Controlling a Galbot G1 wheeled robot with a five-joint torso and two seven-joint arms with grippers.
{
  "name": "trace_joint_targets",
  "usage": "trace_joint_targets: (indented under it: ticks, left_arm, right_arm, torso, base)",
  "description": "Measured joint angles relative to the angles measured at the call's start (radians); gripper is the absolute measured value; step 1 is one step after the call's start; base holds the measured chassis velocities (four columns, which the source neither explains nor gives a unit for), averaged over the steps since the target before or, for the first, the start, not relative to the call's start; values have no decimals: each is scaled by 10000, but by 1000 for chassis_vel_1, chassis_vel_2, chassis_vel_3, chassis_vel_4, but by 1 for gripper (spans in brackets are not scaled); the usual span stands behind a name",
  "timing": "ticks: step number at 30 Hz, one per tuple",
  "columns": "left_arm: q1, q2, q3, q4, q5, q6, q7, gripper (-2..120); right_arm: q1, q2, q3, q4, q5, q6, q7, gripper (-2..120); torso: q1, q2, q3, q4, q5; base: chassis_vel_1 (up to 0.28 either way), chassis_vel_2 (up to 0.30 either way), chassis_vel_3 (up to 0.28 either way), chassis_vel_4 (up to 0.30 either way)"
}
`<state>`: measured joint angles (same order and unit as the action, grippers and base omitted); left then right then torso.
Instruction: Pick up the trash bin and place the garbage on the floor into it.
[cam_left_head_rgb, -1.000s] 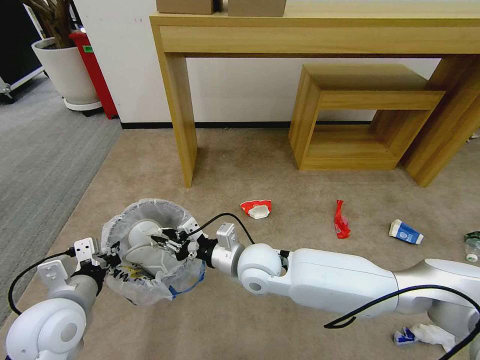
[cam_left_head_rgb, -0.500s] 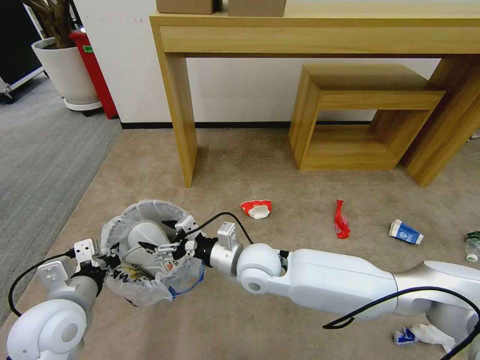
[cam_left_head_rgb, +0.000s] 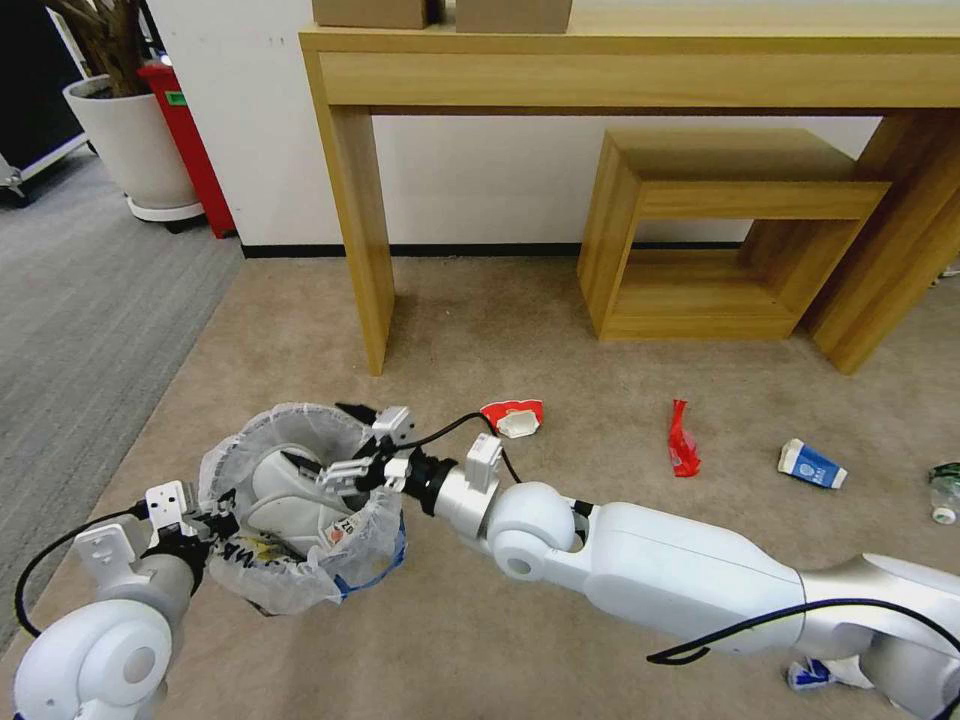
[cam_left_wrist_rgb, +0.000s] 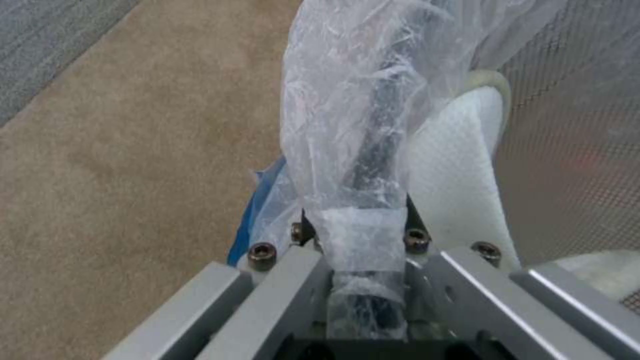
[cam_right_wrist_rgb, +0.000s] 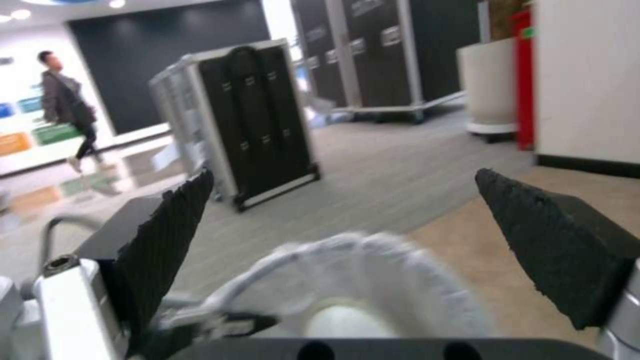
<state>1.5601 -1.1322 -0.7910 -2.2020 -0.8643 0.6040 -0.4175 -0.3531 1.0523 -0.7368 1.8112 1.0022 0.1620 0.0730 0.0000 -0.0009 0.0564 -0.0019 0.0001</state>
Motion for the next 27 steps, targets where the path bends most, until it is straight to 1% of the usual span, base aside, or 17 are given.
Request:
trace_joint_targets:
  ticks: [2, 3, 7, 8, 10, 11, 12, 14, 15, 16, 17, 19, 21, 22, 24, 26, 27]
  left_arm:
    - [-7, 15, 0, 38, -6, 3, -1, 1]
    - [-7, 15, 0, 38, -6, 3, -1, 1]
    - [-43, 76, -14, 87, -72, 57, -13, 1]
    - [-43, 76, -14, 87, -72, 57, -13, 1]
    - [-62, 93, -15, 112, -87, 66, -14, 1]
    - [-91, 99, -6, 145, -94, 72, -16, 1]
    - [-91, 99, -6, 145, -94, 72, -16, 1]
    - [-121, 99, 17, 188, -92, 72, -15, 1]
    - [-121, 99, 17, 188, -92, 72, -15, 1]
    - [-141, 93, 39, 228, -74, 72, -6, 1]
    - [-162, 79, 67, 296, -3, 71, 34, 1]
    - [-169, 74, 72, 331, 54, 71, 85, 1]
    - [-178, 51, 83, 399, 223, 70, 207, 1]
    - [-178, 51, 83, 399, 223, 70, 207, 1]
    - [-162, 22, 100, 438, 483, 30, 386, 1]
    - [-145, 18, 92, 441, 596, 29, 444, 1]
    - [-101, 16, 48, 438, 743, 47, 526, 1]
  right_arm:
    - [-246, -220, 606, 134, 104, -151, 233, 100]
    - [-246, -220, 606, 134, 104, -151, 233, 100]
    - [-1054, -935, 2324, 418, 247, -447, 427, 100]
    - [-1054, -935, 2324, 418, 247, -447, 427, 100]
    - [-1469, -1236, 3074, 520, 247, -506, 470, 100]
    - [-1936, -1536, 3883, 653, 226, -589, 519, 100]
    - [-1936, -1536, 3883, 653, 226, -589, 519, 100]
    - [-2477, -1795, 4710, 765, 154, -615, 616, 100]
    - [-2477, -1795, 4710, 765, 154, -615, 616, 100]
    - [-2900, -1997, 5335, 877, 104, -655, 692, 100]
    - [-3323, -2205, 5904, 1013, 18, -833, 916, 100]
    - [-3557, -2334, 6165, 1076, -46, -929, 1069, 100]
    - [-4318, -2700, 6919, 1244, -306, -1292, 1643, 100]
    - [-4318, -2700, 6919, 1244, -306, -1292, 1643, 100]
    - [-5186, -2876, 7732, 1423, -532, -1679, 2101, 100]
    - [-5396, -2896, 7939, 1455, -576, -1732, 2220, 100]
    - [-5721, -2928, 8277, 1494, -677, -1910, 2420, 100]
  torso:
    - [0, 0, 0, -1, 0]
    - [0, 0, 0, -1, 0]
    - [0, 0, 0, -1, 1]
    - [0, 0, 0, -1, 1]
    - [1, 0, 0, -2, 2]
    - [1, 0, 0, -2, 2]
    - [1, 0, 0, -2, 2]
    - [0, 0, 0, -2, 3]
    - [0, 0, 0, -2, 3]
    - [0, 0, 0, -3, 3]
    - [0, 0, -1, -3, 2]
    - [0, 0, -1, -2, 2]
    - [0, 0, 0, -1, 1]
    - [0, 0, 0, -1, 1]
    - [0, 0, 0, -5, 2]
    - [0, 0, 0, -3, 1]
    - [0, 0, -1, -3, 2]
  base:
    - [0, 0, 0, 0]
    - [0, 0, 0, 0]
    - [0, 0, 0, 0]
    - [0, 0, 0, 0]
    - [0, 0, 0, 0]
    - [0, 0, 0, 0]
    - [0, 0, 0, 0]
    - [0, 0, 0, 0]
    - [0, 0, 0, 0]
    - [0, 0, 0, 0]
    - [0, 0, 0, 0]
    - [0, 0, 0, 0]
    - [0, 0, 0, 0]
    - [0, 0, 0, 0]
    - [0, 0, 0, 0]
    - [0, 0, 0, 0]
    - [0, 0, 0, 0]
